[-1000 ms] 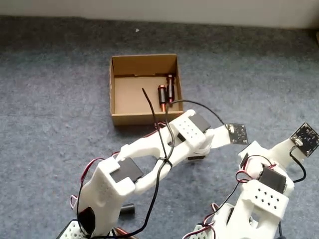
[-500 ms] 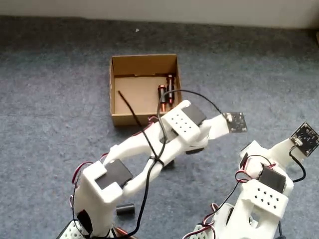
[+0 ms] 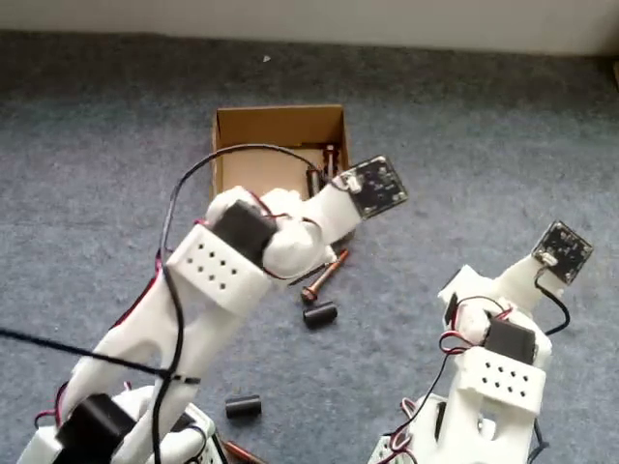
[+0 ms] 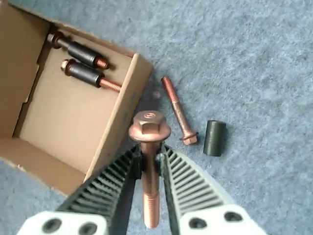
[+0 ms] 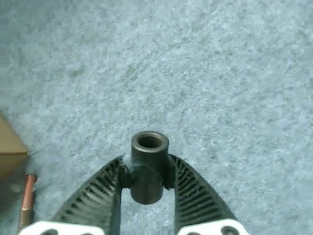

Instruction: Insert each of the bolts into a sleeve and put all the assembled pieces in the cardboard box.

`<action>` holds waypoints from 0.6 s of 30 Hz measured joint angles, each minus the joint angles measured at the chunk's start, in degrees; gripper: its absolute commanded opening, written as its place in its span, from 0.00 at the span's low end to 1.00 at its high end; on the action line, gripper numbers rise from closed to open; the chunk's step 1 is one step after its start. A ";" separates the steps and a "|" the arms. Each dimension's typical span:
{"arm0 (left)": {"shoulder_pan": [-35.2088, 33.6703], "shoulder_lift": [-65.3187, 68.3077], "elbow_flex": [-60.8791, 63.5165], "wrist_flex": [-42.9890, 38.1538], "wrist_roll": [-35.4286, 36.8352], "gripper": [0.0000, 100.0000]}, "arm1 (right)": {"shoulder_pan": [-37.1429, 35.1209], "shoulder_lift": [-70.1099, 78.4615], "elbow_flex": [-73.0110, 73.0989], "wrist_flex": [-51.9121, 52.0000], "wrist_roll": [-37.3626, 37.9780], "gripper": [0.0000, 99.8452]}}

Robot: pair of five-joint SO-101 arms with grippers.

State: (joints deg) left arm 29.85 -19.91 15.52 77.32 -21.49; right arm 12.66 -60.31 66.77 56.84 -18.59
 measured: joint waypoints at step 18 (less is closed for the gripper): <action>-12.75 -44.13 38.33 -22.24 13.98 0.01 | -31.38 0.00 -5.19 -3.43 3.69 0.00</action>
State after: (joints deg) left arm 17.10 -64.04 53.85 55.08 -7.52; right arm -18.73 -60.31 61.58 53.41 -14.90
